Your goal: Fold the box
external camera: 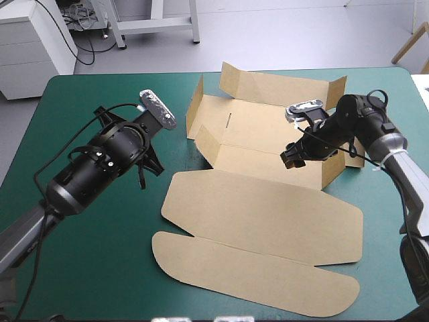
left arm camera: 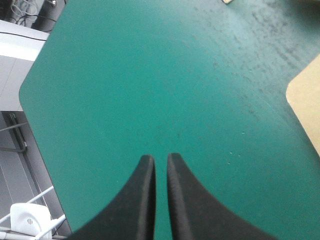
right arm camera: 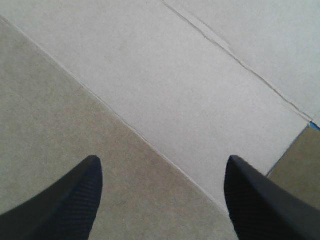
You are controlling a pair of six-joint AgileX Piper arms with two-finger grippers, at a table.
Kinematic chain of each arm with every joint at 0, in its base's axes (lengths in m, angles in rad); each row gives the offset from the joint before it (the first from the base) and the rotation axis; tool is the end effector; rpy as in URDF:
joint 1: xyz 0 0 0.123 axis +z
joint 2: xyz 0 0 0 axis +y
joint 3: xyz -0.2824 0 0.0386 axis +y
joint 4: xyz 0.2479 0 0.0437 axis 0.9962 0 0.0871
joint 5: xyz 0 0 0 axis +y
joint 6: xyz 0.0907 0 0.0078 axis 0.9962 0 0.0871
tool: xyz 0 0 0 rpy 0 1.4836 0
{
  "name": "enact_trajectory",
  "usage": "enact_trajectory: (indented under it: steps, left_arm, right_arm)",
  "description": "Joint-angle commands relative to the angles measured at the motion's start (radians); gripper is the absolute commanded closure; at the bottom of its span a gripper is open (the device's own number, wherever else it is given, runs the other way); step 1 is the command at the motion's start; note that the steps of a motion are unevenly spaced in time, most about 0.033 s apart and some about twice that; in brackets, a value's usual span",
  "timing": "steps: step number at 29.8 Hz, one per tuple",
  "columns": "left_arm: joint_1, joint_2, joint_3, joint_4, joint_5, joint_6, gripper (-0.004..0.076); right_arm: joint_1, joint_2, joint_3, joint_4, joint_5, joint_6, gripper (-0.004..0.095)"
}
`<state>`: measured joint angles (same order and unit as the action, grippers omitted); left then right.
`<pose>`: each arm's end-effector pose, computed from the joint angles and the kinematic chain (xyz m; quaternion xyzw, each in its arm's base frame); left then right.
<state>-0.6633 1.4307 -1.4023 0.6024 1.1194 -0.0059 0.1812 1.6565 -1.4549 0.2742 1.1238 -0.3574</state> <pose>0.2582 -0.1428 0.3796 0.3531 0.8559 0.1957 0.3232 0.3346 0.0839 0.3112 -0.2234 0.9518 0.1164 0.1749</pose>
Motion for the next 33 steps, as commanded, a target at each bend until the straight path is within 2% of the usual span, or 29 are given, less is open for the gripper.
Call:
enact_trajectory:
  steps: [1, 3, 11, 21, 26, 33]
  left_arm:
    - [-0.004, -0.089, -0.036, 0.042, -0.005, -0.025, 0.0713]
    - [-0.004, -0.115, -0.036, 0.037, 0.028, -0.025, 0.0713]
    - [-0.004, -0.209, -0.036, 0.028, 0.156, -0.027, 0.0713]
    - [-0.004, -0.289, -0.036, 0.009, 0.174, -0.092, 0.0713]
    - [-0.004, -0.289, -0.036, 0.009, 0.174, -0.092, 0.0714]
    - [-0.004, -0.289, -0.036, 0.031, 0.172, -0.092, 0.0714]
  right_arm:
    - [-0.002, -0.068, -0.077, 0.018, 0.039, -0.003, 0.0274]
    - [-0.002, -0.079, -0.106, 0.016, 0.076, -0.003, 0.0274]
    - [-0.002, -0.184, -0.146, -0.087, 0.078, 0.045, 0.0274]
    - [-0.004, -0.328, -0.146, -0.241, 0.078, 0.168, 0.0274]
    - [-0.062, -0.373, -0.146, -0.212, 0.078, 0.175, 0.0274]
    - [-0.211, -0.407, -0.111, -0.167, 0.08, 0.173, 0.0274]
